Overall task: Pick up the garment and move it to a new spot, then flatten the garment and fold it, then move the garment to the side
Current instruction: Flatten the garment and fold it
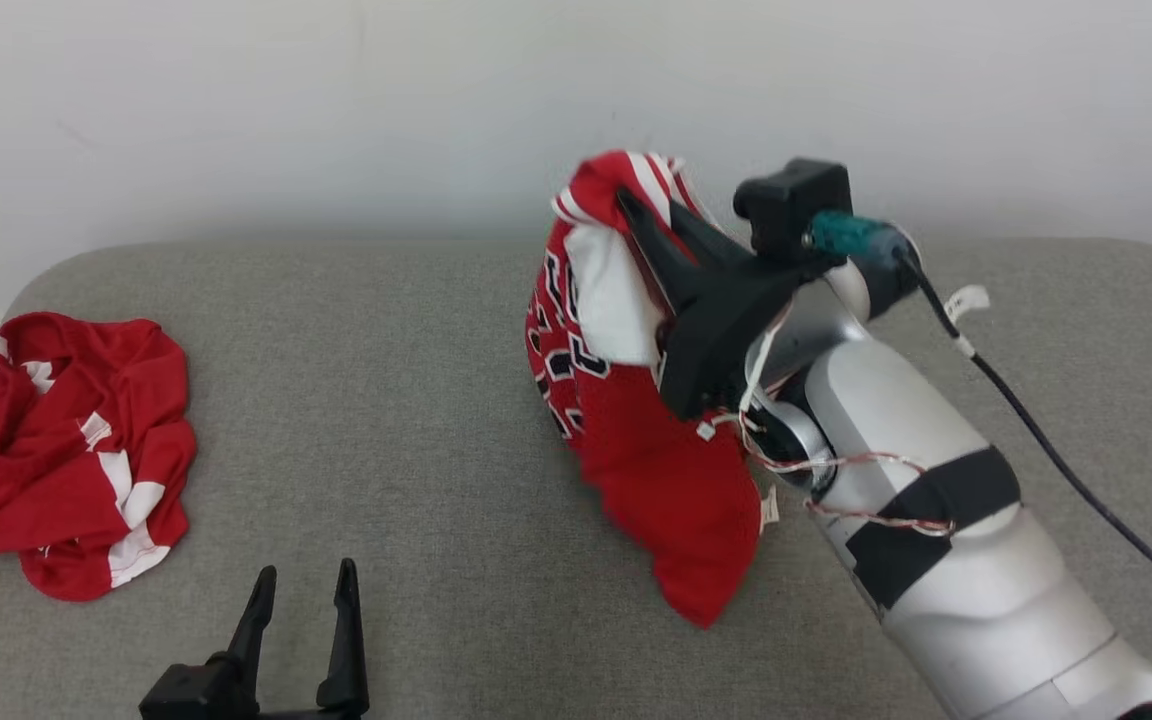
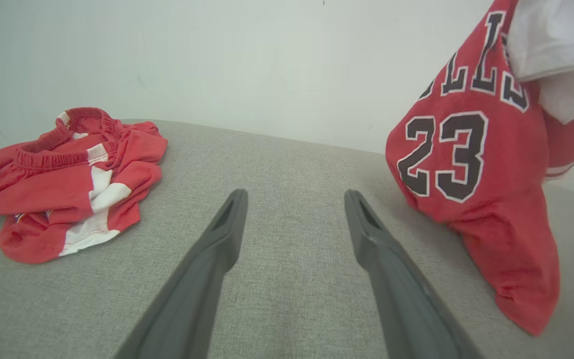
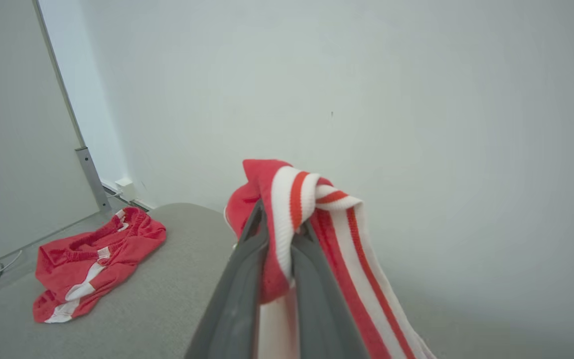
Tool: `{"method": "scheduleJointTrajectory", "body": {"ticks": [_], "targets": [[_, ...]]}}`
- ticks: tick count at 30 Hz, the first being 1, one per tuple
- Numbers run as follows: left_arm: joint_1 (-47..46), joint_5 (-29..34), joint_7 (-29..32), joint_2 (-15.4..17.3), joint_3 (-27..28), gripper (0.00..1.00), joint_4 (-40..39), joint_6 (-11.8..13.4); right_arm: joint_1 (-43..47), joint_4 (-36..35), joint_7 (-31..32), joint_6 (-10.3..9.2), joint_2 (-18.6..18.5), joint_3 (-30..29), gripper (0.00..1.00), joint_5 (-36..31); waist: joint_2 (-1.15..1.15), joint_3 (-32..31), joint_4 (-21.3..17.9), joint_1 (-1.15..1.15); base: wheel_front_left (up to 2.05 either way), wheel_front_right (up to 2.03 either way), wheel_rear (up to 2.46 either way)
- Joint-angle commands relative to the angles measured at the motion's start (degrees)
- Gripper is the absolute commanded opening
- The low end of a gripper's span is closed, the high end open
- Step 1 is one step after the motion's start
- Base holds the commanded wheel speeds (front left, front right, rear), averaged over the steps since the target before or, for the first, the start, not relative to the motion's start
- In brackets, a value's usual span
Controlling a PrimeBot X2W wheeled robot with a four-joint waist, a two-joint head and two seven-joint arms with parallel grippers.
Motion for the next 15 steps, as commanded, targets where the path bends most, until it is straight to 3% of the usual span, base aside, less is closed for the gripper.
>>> {"method": "scheduleJointTrajectory", "body": {"ticks": [1,7,11,15], "targets": [[-0.73,-0.34,-0.06,0.15,0.10,1.00,0.04,-0.12,-2.85,-0.40,-0.66,-0.14,-0.05,1.51,0.00,1.59,0.00,0.54,0.53,0.00,0.00,0.00,0.00],[-2.22,-0.61,-0.07,0.66,1.29,1.00,1.22,-1.07,-13.36,-0.96,-4.96,-0.14,-0.06,6.80,0.00,7.60,0.00,1.41,0.75,0.00,0.00,0.00,0.00],[-2.29,-0.35,-0.06,0.65,1.92,1.00,1.51,-1.18,-17.61,1.24,-9.24,-0.14,-0.07,7.03,0.00,7.75,0.00,1.41,0.18,0.00,0.00,0.00,0.00],[-2.23,-0.32,-0.07,0.52,2.33,1.00,1.46,-1.24,-16.65,6.62,-9.07,-0.14,-0.06,5.13,0.00,7.39,0.00,1.39,-0.87,0.00,0.00,0.00,0.00]]}}
